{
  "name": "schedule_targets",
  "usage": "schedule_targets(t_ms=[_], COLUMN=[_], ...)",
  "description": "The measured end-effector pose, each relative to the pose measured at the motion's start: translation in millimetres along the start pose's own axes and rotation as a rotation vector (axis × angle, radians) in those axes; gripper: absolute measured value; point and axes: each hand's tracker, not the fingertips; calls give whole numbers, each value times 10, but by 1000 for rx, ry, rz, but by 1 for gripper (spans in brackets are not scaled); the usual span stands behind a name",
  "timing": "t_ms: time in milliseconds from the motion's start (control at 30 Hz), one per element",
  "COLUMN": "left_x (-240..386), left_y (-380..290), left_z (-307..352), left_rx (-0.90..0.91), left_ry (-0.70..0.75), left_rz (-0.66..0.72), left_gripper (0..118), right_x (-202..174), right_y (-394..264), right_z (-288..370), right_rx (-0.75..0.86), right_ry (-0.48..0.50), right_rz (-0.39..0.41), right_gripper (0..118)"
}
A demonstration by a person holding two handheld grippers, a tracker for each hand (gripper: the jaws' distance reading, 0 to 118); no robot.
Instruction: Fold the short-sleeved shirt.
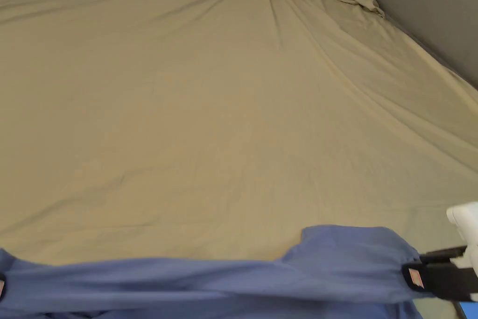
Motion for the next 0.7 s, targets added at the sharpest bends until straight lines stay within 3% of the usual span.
schedule_targets(t_ms=[67, 200, 367, 533, 567, 600, 667, 700], left_x=[-92, -283, -392, -231, -172, -99, 67, 183], left_y=[-163, -438, -605, -587, -582, -555, -510, -488], left_z=[-87, -466, -855, -784, -749, -660, -409, -289], left_rx=[-53, -153, -190, -162, -155, -148, -81, -11], left_ry=[-8, 13, 65, 138, 149, 151, 172, 227], left_rz=[32, 75, 95, 38, 34, 41, 35, 22], left_gripper=[0, 0, 0, 2, 7, 18, 93, 118], right_x=[55, 9, 96, 28, 10, -38, -149, -230], right_y=[-128, -273, -334, -309, -299, -296, -244, -208], right_z=[-116, -509, -1009, -969, -937, -829, -555, -404], right_rx=[-26, -138, -192, -190, -192, -179, -109, -26], right_ry=[0, -129, -156, -176, -180, -173, -142, -175], right_rz=[-38, 56, 74, 92, 101, 138, 136, 127], right_gripper=[3, 3, 2, 3, 10, 21, 94, 118])
